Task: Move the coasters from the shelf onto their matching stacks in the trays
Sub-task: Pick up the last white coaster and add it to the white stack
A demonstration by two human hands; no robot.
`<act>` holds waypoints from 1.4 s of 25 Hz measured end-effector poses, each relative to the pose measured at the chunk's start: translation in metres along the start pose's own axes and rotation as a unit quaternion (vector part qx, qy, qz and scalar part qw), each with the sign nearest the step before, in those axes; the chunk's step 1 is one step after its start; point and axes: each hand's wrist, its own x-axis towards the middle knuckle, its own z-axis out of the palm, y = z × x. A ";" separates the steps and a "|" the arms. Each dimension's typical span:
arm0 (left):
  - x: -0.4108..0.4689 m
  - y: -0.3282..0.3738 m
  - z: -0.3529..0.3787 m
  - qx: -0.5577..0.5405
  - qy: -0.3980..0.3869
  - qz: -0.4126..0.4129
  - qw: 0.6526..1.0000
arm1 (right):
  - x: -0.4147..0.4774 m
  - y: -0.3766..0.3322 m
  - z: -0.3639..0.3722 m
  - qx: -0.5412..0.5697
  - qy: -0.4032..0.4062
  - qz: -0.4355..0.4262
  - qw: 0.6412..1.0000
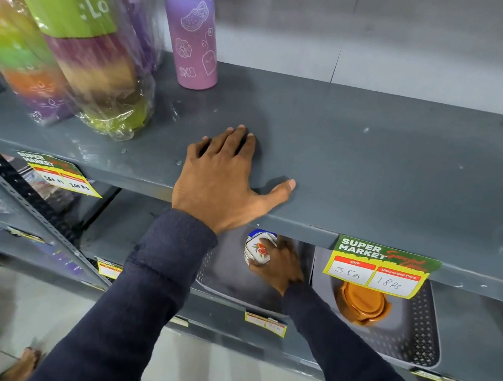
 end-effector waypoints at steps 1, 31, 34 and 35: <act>0.000 0.000 0.000 0.001 0.001 -0.001 1.000 | 0.002 0.003 -0.001 -0.010 -0.004 -0.006 1.000; 0.000 0.000 0.003 -0.023 0.020 0.008 1.000 | -0.067 0.114 -0.085 0.169 0.019 0.197 0.966; 0.001 0.002 0.003 -0.020 0.025 0.007 0.999 | -0.082 0.158 -0.103 0.057 -0.073 0.195 0.976; 0.000 0.001 0.003 -0.021 0.024 0.008 0.999 | -0.082 0.165 -0.104 0.057 -0.108 0.201 0.972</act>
